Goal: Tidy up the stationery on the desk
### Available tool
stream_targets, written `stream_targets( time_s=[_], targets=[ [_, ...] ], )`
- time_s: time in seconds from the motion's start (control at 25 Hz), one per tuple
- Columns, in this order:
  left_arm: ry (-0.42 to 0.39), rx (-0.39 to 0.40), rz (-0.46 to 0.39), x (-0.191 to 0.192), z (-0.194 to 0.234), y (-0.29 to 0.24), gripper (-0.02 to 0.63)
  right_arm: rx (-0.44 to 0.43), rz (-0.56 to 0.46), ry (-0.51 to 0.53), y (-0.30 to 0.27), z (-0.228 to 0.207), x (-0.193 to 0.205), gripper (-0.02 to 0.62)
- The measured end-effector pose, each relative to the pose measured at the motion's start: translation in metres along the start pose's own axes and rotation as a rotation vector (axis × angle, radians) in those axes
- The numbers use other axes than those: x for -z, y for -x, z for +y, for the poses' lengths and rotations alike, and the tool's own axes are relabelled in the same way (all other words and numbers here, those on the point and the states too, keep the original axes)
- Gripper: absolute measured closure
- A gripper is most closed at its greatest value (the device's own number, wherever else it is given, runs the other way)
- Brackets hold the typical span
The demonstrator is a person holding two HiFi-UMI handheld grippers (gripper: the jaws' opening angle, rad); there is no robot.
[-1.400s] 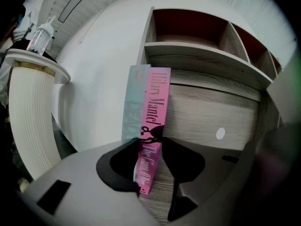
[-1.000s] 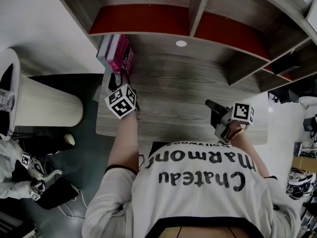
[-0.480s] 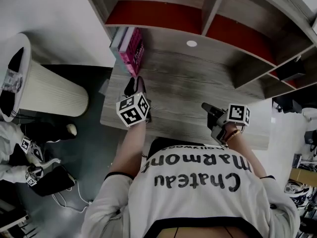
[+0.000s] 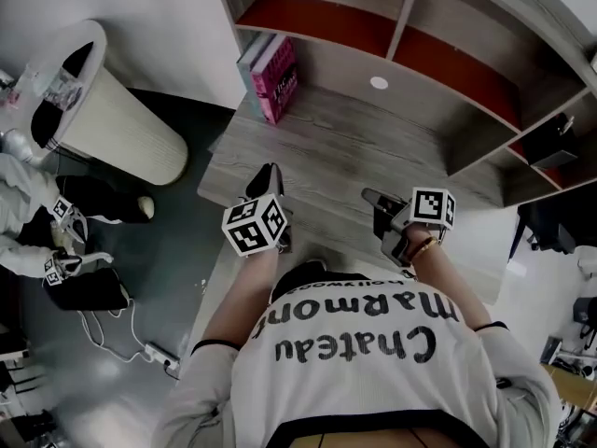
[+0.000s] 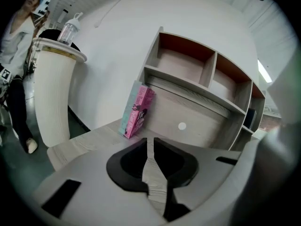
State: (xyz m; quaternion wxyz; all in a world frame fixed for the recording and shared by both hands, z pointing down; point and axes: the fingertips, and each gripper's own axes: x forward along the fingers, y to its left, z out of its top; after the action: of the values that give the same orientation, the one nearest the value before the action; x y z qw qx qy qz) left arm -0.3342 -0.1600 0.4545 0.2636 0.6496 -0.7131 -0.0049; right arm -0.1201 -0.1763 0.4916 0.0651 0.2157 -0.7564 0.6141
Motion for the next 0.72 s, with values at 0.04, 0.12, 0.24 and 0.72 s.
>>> stream_targets(
  time_s=[0.04,0.12,0.24,0.72],
  targets=[
    [0.009,-0.005,-0.009,0.001,-0.004,0.010,0.553,-0.010,0.009,0.003,0.003,0.004,0.002,0.581],
    [0.019,-0.009,-0.036,0.001,-0.015,0.028,0.568,-0.041,0.023,0.022,0.010,0.018,0.005,0.581],
    [0.044,-0.011,-0.081,-0.001,-0.035,0.057,0.586,-0.096,0.033,0.081,0.024,0.045,0.009,0.581],
    [0.059,-0.002,-0.229,-0.012,-0.114,0.173,0.589,-0.281,-0.030,0.316,0.088,0.132,0.053,0.581]
  ],
)
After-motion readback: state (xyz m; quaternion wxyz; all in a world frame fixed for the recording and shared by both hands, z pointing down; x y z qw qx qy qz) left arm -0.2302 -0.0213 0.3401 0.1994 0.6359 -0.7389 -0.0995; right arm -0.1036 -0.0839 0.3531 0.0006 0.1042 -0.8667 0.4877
